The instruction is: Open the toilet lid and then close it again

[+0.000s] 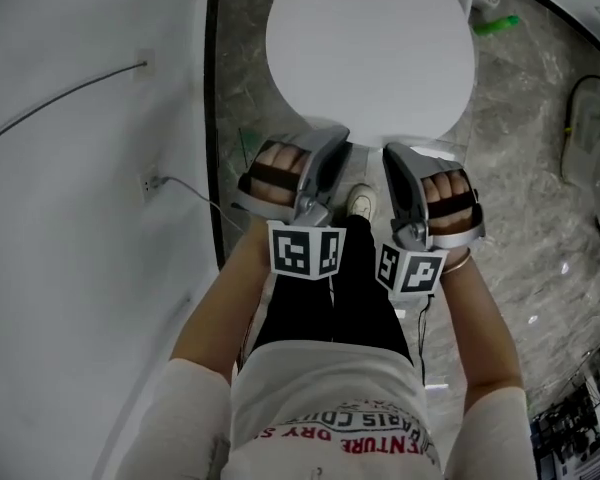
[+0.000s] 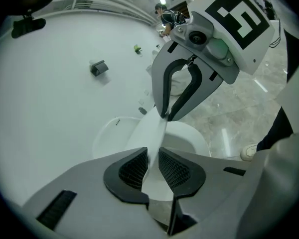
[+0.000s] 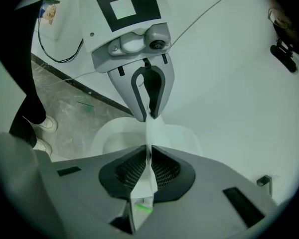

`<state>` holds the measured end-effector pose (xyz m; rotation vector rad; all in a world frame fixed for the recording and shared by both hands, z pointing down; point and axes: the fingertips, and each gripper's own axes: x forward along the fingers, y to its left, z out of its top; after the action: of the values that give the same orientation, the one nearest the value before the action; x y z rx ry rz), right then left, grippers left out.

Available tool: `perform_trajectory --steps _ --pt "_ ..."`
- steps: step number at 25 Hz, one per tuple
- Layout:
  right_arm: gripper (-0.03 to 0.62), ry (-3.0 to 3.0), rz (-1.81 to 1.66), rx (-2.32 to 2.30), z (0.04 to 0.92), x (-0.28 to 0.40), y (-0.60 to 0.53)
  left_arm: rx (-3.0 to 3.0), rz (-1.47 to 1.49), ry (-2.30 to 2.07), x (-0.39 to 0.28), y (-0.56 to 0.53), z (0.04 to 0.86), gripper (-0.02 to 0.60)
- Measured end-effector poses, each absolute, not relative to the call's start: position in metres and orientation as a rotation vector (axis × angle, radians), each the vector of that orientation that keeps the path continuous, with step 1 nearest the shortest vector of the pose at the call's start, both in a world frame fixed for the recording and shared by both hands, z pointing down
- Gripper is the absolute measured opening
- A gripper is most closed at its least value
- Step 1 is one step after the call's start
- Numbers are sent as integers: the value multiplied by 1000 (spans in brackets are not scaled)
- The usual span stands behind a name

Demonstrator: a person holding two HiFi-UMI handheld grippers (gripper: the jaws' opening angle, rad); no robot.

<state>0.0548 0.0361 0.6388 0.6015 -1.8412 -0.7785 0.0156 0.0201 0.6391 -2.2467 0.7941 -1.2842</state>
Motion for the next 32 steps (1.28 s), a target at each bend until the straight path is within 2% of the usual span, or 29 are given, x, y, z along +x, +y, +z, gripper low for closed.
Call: perform_trajectory --steps 13,32 --pt "29 -1871 -907 646 531 57 -49 -2190 -1247 938 21 -61 529 61" --pt "28 -1849 -610 630 431 54 -221 -2232 -1211 704 19 -229 430 40"
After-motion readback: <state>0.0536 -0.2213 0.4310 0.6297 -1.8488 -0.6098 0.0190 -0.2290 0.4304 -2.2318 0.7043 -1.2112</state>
